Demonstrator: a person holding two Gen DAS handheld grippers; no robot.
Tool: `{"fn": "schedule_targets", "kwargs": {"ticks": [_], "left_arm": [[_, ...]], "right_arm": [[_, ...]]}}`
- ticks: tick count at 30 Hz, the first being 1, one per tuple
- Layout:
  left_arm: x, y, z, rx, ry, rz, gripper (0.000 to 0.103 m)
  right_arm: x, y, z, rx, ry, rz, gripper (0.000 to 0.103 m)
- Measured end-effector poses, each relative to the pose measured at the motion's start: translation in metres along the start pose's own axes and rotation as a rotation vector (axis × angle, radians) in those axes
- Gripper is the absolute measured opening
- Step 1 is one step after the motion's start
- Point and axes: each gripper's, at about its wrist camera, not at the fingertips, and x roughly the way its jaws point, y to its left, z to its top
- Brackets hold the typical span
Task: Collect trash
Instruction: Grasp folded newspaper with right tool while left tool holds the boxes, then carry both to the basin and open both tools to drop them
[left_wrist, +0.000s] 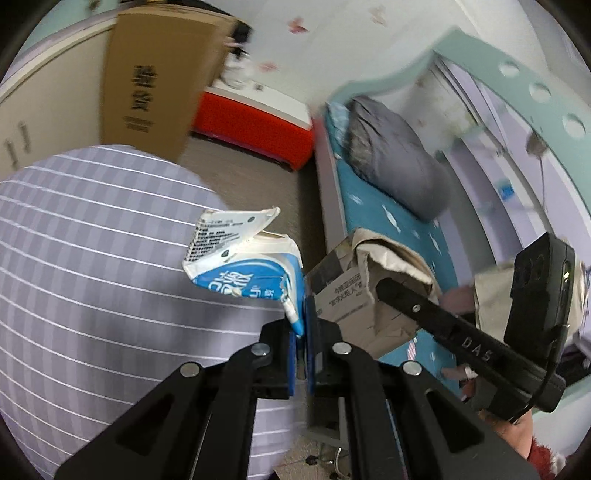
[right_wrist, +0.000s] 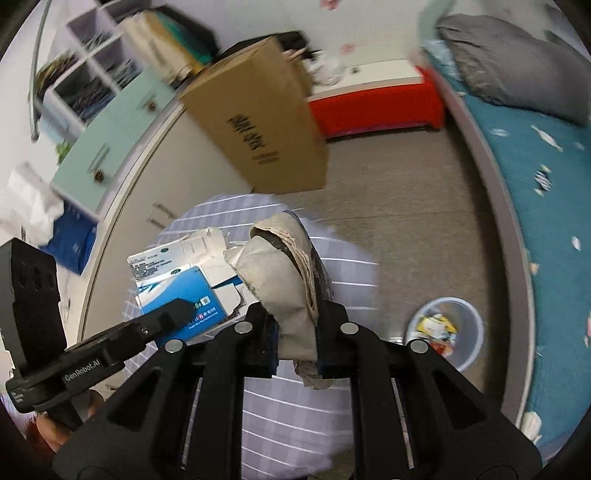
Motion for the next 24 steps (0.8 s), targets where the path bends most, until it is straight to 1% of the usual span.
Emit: {"fn": "schedule_targets", "kwargs": {"ticks": [3, 7, 11, 18, 24], "left_arm": [[0.026, -0.05, -0.015, 0.049, 0.035, -0.016, 0.004], [0.055, -0.098, -0.029, 0.091, 0.076, -0.029, 0.005], [0.077, -0.129, -0.04, 0.12, 0.114, -0.023, 0.005], [0.099, -0.16, -0.053, 0.149, 0.149, 0.009, 0.005], [0.109, -0.171, -0.05, 0.17, 0.158, 0.038, 0.005]], "right_arm": [[-0.032, -0.046, -0.006, 0.042, -0.029, -0.03, 0.014], [-0.064, -0.099, -0.02, 0.095, -0.05, -0.073, 0.014], [-0.082, -0.135, -0.034, 0.134, -0.053, -0.095, 0.014], [-0.09, -0.169, -0.045, 0.163, -0.038, -0.097, 0.014], [-0.084, -0.178, -0.041, 0.169, -0.037, -0.093, 0.015]]}}
